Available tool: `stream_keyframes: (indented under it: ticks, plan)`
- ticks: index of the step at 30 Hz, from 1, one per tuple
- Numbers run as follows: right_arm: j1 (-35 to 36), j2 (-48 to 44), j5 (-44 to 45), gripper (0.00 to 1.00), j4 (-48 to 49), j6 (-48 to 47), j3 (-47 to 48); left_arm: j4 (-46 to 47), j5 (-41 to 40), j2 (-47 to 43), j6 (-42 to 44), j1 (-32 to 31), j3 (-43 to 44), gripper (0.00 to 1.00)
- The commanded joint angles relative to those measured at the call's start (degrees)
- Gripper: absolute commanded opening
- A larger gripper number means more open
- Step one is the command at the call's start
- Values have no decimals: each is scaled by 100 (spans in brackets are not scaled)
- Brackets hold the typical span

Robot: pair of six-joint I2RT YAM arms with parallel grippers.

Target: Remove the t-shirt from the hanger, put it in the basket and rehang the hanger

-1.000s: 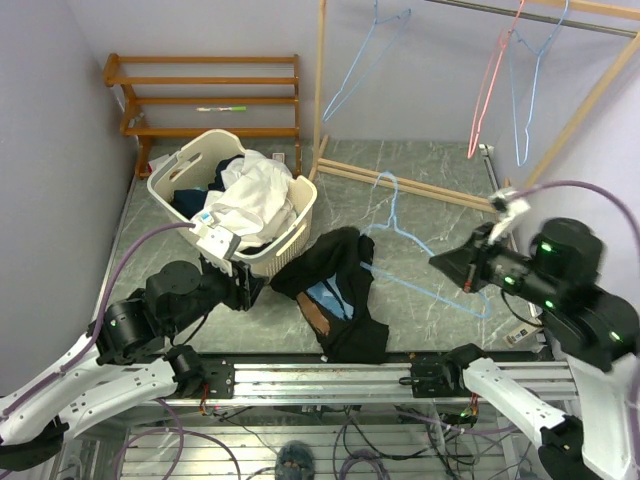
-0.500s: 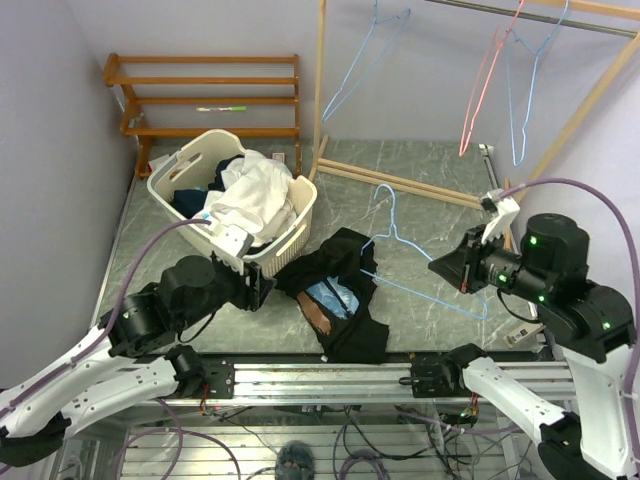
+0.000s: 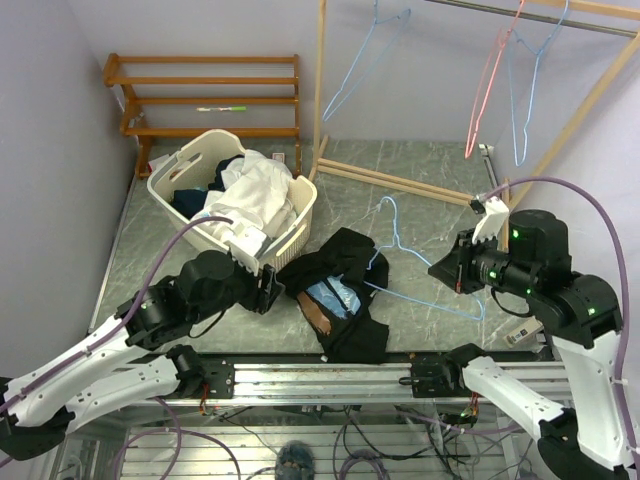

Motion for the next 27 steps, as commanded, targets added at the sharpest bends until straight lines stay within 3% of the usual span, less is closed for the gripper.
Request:
stream_keyframes:
  ticks: [1, 7, 13, 21, 27]
  plan:
    - [-15, -81, 299, 0, -71, 36, 262, 187, 90, -189, 22, -3, -60, 66]
    - [-17, -56, 851, 0, -83, 296, 1258, 169, 94, -166, 14, -8, -51, 65]
    - [-17, -30, 1525, 0, 610, 453, 1539, 158, 60, -219, -1, -14, -51, 65]
    - [-16, -295, 3017, 0, 3677, 502, 32, 143, -4, -344, -19, -4, -64, 65]
    - [-17, 282, 3551, 0, 5929, 339, -743, 150, 13, -439, -17, -8, -81, 65]
